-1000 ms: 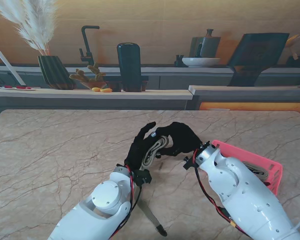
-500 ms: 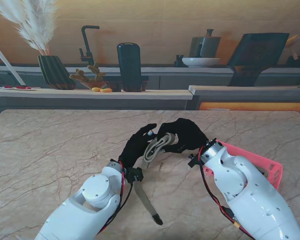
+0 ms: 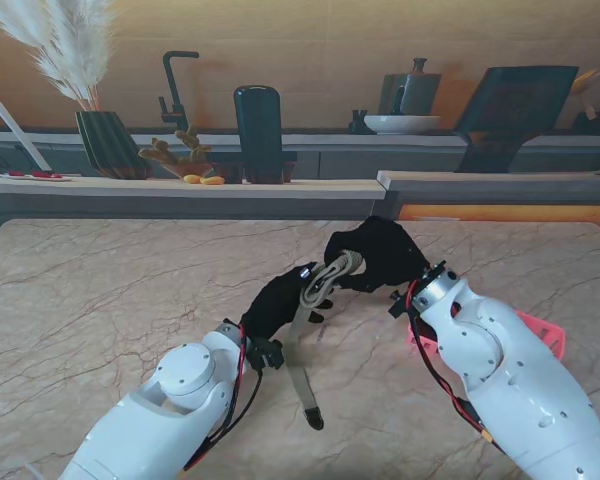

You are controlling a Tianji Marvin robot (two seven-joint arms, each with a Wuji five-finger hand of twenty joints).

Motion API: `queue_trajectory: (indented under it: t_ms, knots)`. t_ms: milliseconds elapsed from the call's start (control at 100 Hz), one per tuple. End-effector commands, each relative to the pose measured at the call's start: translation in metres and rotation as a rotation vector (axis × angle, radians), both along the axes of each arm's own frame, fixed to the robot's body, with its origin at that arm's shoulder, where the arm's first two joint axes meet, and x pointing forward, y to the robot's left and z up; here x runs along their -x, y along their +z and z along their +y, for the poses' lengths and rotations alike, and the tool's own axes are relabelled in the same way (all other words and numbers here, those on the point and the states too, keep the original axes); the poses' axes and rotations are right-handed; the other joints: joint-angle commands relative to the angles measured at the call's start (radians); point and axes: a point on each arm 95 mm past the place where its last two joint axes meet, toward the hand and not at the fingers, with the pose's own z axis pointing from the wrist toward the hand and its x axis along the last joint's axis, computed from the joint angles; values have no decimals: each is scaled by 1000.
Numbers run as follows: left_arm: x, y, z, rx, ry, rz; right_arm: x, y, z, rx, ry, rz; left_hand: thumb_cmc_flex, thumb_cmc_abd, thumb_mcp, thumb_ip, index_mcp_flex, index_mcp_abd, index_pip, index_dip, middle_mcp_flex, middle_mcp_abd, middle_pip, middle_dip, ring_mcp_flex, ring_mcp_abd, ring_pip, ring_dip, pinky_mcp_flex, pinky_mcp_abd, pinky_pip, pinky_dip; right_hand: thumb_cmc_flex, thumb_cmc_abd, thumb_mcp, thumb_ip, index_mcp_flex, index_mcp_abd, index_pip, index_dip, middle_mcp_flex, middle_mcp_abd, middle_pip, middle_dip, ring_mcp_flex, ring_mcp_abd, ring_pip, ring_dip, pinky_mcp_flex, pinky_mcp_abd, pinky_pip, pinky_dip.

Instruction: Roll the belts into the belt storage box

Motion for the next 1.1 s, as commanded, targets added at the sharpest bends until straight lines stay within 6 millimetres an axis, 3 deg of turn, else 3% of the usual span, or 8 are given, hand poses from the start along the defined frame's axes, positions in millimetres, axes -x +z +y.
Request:
queue_trajectory:
  t_ms: [0,230,270,330,500,590,700,1090]
  knots:
    - [1,-2,1,-12,-4,2,-3,15,2,-1,21,-22,40,27,-6,37,47,-10,51,38,43,-25,41,28,38,1,41,27,8,-1,7,0,59,62,112,44,89,-25,158,25,65,-60,75,10,31,-62,19,13,-5,-8,31,-18]
    - [3,3,0,-16,66,-16,-7,22,3,40,46,-17,138,24,113,32,167,-53,247,165,158,-69,195,119,157,-7,224,120,86,-26,132,40,58,68,108,46,84,-29,158,32,61,-60,76,12,28,-63,18,13,-8,-4,30,-24]
    - [2,3,0,-21,87,-22,-8,22,3,44,48,-20,114,-20,219,3,180,-72,300,195,187,-77,228,124,188,-10,267,119,111,-35,174,30,57,68,107,47,84,-29,158,32,60,-62,77,13,28,-63,17,13,-8,-4,30,-25]
    - [3,4,-1,-27,120,-32,-8,23,3,51,50,-19,160,-54,223,-18,195,-97,351,221,224,-85,264,132,227,-15,313,128,147,-46,219,36,58,68,107,48,84,-29,157,33,59,-62,78,13,28,-63,17,13,-8,-4,30,-26]
    - [3,8,-3,-23,170,-47,-11,24,4,68,42,-28,253,-71,165,-11,219,-141,508,146,305,-101,330,116,304,-32,400,102,218,-68,315,14,59,68,107,49,83,-28,156,35,59,-60,78,14,30,-61,17,14,-6,-1,32,-28]
    - [4,7,-4,-10,160,-45,-13,25,4,65,28,-34,148,41,94,-1,213,-79,407,136,269,-81,294,92,263,-11,369,83,183,-59,288,3,59,66,108,52,82,-24,156,36,60,-56,80,14,30,-59,17,14,-5,0,33,-30]
    - [6,4,-4,62,107,-9,-15,26,6,65,10,-51,40,111,-16,27,105,-36,174,65,163,-26,178,50,150,29,258,60,102,-30,211,-11,59,65,109,54,82,-22,155,36,59,-57,80,13,30,-58,18,14,-4,1,35,-31]
    - [6,-6,-7,97,36,36,-24,32,15,47,-41,-125,-65,105,-57,32,-10,-26,-14,-3,-14,-7,-17,-29,-26,14,0,-19,29,0,82,-14,52,71,113,63,74,-18,155,38,53,-56,86,11,28,-59,21,12,-2,5,42,-38]
